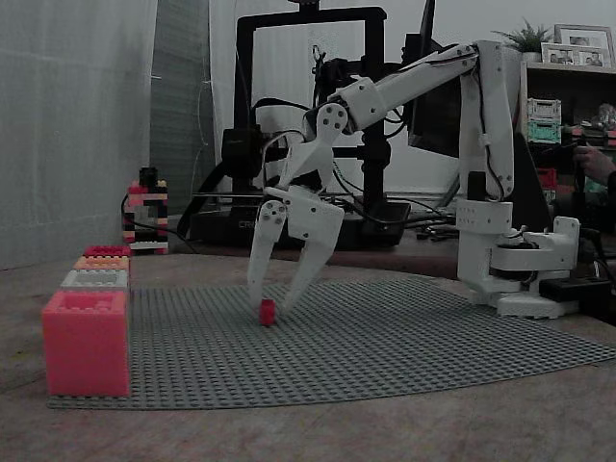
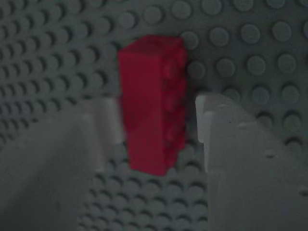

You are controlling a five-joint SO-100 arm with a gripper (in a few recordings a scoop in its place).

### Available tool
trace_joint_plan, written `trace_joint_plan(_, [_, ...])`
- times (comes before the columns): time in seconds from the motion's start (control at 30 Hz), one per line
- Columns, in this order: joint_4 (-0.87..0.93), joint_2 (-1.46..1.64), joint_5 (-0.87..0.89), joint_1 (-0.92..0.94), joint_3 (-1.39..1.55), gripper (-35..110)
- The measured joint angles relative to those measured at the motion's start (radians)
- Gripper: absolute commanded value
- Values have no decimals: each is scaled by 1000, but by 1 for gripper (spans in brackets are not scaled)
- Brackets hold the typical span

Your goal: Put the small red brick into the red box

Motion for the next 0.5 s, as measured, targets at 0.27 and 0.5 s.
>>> trace_joint_plan(0.27, [-25, -17, 2, 0, 0, 3])
trace_joint_plan(0.5, [-80, -17, 15, 0, 0, 0])
